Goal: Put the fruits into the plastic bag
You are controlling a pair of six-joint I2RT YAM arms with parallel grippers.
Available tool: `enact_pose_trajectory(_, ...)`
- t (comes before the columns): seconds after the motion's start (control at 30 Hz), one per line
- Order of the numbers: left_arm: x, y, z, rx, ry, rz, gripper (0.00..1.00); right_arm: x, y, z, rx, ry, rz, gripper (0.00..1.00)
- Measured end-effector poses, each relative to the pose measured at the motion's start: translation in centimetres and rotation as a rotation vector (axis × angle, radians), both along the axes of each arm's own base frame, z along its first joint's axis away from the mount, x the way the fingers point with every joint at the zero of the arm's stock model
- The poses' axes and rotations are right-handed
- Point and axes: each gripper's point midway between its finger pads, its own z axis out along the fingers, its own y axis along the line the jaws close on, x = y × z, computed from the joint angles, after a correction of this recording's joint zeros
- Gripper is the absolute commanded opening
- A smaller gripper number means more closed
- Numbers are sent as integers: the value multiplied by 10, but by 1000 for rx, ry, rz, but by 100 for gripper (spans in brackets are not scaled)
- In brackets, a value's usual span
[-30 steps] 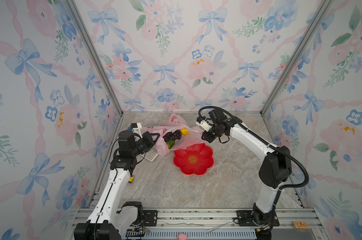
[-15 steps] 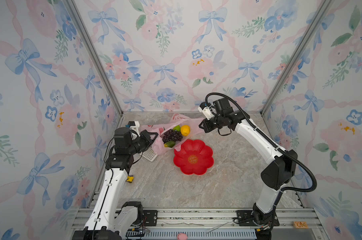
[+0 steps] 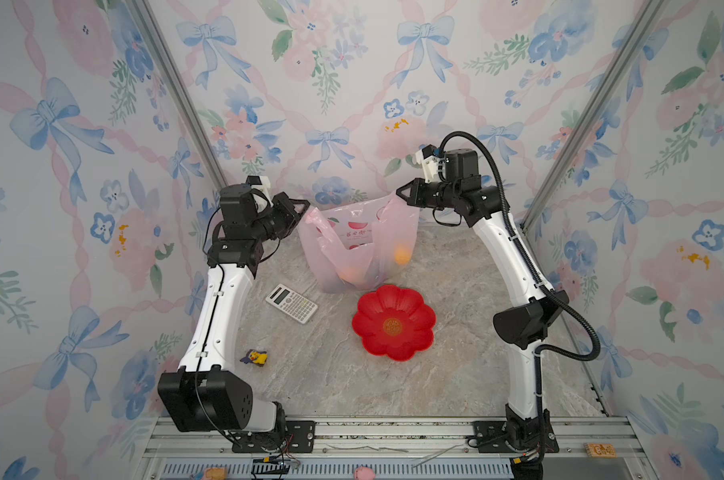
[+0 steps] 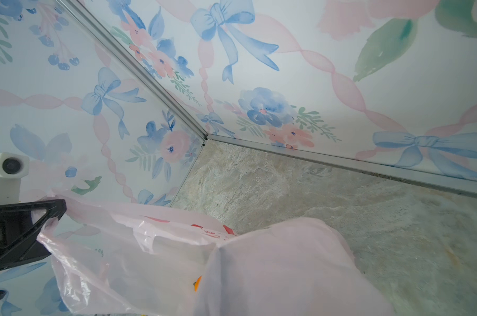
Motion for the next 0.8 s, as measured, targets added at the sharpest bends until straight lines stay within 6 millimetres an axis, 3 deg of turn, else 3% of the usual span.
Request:
enact_pose_trajectory(0.23, 19, -16, 12, -17, -17, -37, 0, 1, 2, 10, 54, 7, -14, 0)
enact_pose_trajectory(0.4, 18, -42, 21, -51, -43, -109, 0, -4, -1, 38, 93, -56, -16, 0)
enact_pose_trajectory(0.6, 23, -47, 30, -96, -68, -129, 0, -15, -8, 73, 135, -128, -20, 0)
enact_pose_trajectory(0.8, 25, -49, 32, -129, -73, -138, 0, -15, -20, 81, 140, -143, -41, 0)
